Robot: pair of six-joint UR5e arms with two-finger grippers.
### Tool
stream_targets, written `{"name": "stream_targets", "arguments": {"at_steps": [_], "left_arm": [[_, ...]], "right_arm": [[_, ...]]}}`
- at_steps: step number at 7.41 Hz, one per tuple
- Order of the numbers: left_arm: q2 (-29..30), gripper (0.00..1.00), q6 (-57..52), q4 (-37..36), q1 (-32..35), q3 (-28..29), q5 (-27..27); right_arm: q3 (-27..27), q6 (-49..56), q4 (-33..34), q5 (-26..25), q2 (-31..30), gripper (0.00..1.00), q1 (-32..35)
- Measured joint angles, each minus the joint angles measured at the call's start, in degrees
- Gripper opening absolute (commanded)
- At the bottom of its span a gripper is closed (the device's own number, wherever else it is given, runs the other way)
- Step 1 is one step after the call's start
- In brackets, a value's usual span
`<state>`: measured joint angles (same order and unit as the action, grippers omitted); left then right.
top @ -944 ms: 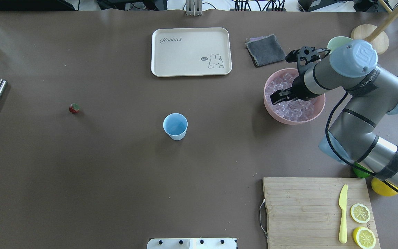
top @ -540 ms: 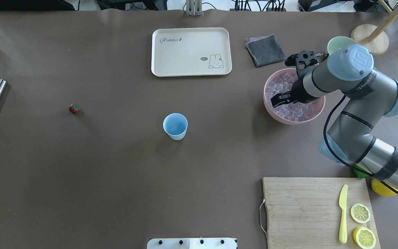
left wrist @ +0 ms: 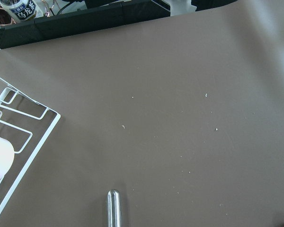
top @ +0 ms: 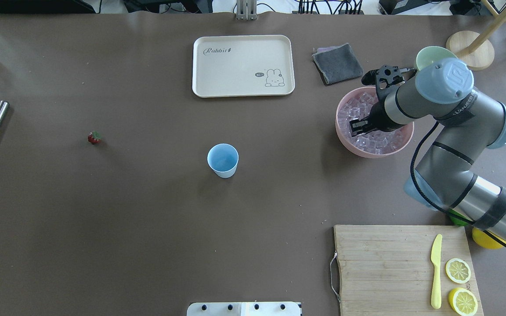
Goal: Mash ice and strawberries in cup
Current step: 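Close the right gripper on a clear ice cube in the bowl, then carry the ice cube with the right gripper over the light-blue cup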
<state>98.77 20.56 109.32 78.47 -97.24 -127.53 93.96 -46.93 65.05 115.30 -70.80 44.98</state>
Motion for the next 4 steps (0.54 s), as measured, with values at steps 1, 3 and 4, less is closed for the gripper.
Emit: {"name": "stream_targets", "arguments": {"at_steps": [1, 3, 4], "left_arm": [[-0.03, 0.97, 0.01, 0.01, -0.07, 0.01, 0.00], [0.00, 0.97, -0.05, 0.01, -0.17, 0.21, 0.00], [0.17, 0.97, -0.07, 0.01, -0.20, 0.46, 0.02]], "right_arm": [[0.13, 0.01, 0.00, 0.12, 0.12, 0.00, 0.20], [1.39, 0.03, 0.30, 2.03, 0.61, 0.00, 2.04], [2.31, -0.06, 0.89, 4.13, 1.47, 0.00, 3.46]]}}
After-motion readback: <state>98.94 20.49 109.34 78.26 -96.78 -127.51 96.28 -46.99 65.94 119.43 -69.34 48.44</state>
